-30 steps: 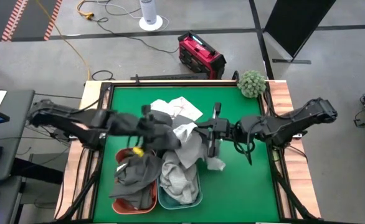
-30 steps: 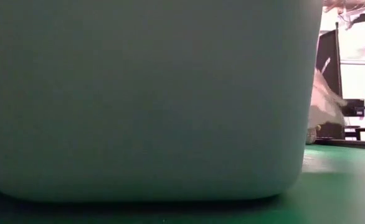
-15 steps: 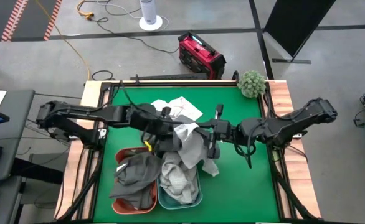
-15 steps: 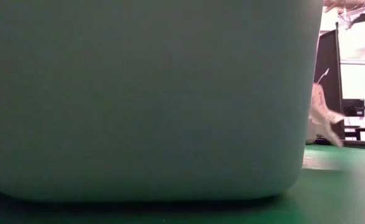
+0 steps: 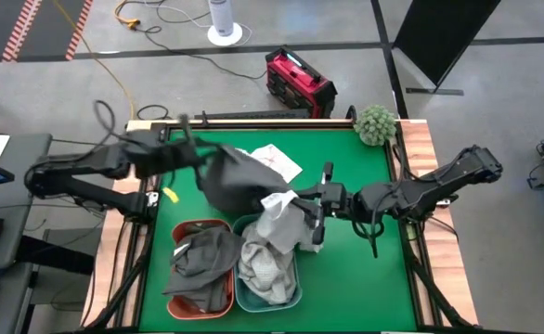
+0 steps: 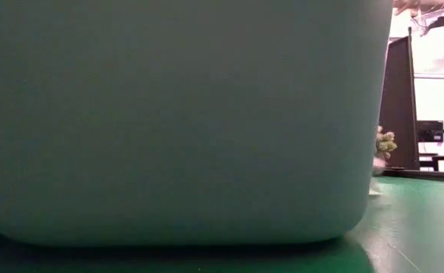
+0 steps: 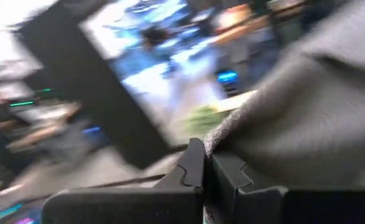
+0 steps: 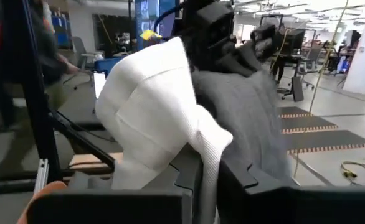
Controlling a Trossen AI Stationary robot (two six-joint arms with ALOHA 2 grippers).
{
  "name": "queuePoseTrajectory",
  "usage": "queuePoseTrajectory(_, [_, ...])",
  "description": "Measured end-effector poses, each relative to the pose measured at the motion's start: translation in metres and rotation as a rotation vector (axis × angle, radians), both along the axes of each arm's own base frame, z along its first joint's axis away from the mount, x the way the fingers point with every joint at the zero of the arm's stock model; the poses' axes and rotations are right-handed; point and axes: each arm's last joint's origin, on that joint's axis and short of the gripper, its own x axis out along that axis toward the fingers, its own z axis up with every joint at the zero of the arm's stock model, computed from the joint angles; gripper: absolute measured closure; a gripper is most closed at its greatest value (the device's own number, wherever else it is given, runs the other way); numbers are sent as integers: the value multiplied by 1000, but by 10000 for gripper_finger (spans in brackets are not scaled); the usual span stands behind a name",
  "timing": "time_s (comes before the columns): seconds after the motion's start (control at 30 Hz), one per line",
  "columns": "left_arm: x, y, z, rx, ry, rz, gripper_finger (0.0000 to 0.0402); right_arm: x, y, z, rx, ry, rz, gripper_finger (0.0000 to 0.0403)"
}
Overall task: Sort towels by color in basket
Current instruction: Put the white towel into the green bin
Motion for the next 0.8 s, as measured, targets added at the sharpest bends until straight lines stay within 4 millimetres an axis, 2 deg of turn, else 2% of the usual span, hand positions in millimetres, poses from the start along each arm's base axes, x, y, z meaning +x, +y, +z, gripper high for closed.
queuePoseTrajectory(0.17, [-33,5,8,73,11,203,401,-2,4,6,18,-62,43,341])
queuePoseTrajectory(0.33, [-47,5,1,20,72,199,401,-3,7,6,9,-55,53,341])
queuePoseTrajectory(0.53, [-42,1,-13,-98,165,41,401,1,-1,8,15,-80,66,353])
queuePoseTrajectory(0.67, [-37,-2,-22,-160,246,-33,401,3,-6,17,41,-180,218,385])
queuePoseTrajectory(0.8, [-32,-2,-33,-176,347,-27,401,1,-9,27,52,-292,322,383])
